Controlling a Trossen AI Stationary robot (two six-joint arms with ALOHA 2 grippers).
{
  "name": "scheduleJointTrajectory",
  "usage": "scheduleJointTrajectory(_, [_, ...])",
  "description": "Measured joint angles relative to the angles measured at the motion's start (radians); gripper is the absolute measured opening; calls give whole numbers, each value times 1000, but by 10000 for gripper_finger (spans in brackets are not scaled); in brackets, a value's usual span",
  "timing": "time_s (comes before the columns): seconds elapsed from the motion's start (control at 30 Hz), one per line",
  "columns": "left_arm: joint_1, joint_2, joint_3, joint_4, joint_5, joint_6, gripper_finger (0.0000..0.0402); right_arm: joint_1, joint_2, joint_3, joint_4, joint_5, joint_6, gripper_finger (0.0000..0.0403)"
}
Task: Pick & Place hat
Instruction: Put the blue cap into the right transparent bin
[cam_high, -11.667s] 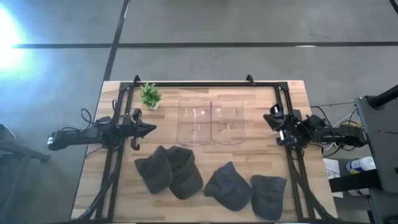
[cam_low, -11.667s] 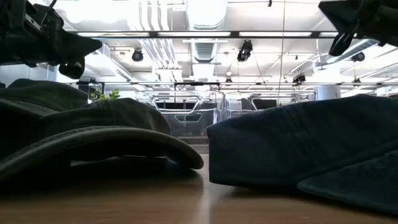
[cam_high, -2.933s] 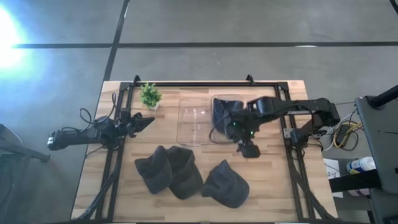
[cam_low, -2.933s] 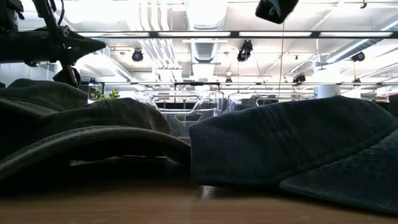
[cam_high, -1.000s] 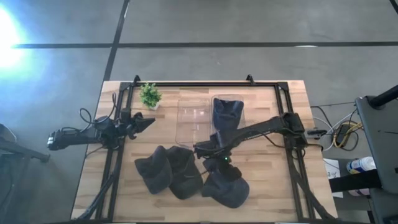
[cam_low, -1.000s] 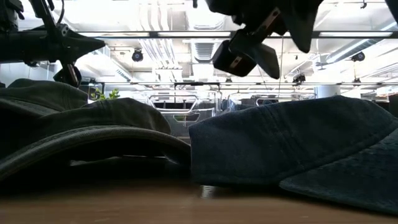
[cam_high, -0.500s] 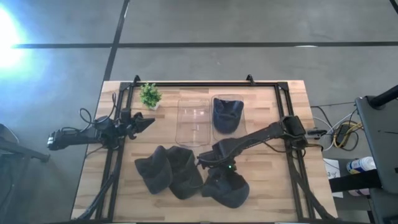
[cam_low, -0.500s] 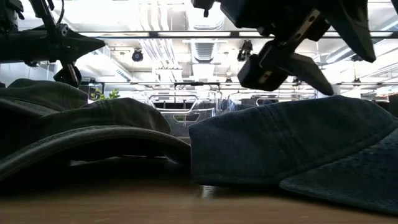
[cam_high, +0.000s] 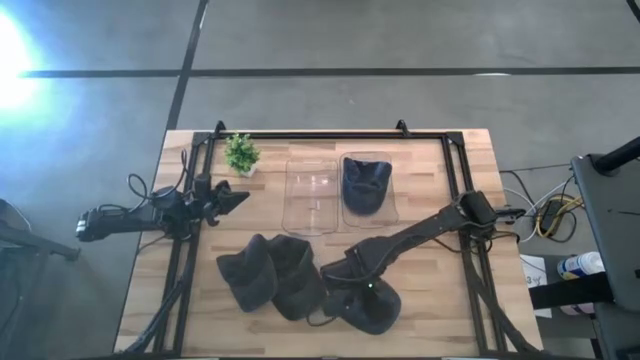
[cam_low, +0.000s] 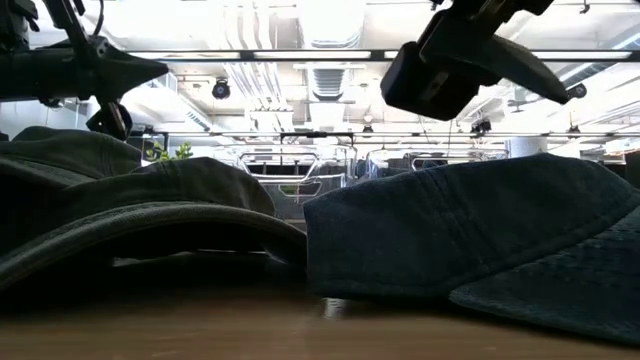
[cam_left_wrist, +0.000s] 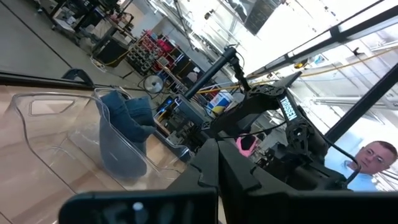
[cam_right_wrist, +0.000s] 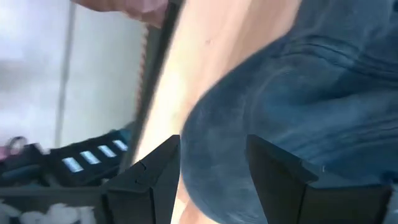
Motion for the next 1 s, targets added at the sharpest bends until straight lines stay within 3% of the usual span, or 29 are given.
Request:
scheduleJointTrajectory(0.2, [0,0,0,1,33,-41,0,6,0,0,-10,144,-45,178])
scheduleJointTrajectory(0.4, [0,0,0,2,34,-31,0,7,0,-2,-80,206,-145,178])
scheduleJointTrajectory(0.77, [0,0,0,2,30,-67,0,17,0,-65,-67,203,-208,178])
scheduleJointTrajectory(1.0, [0,0,0,0,29,-47,0,21,0,-98,79,203,-146,178])
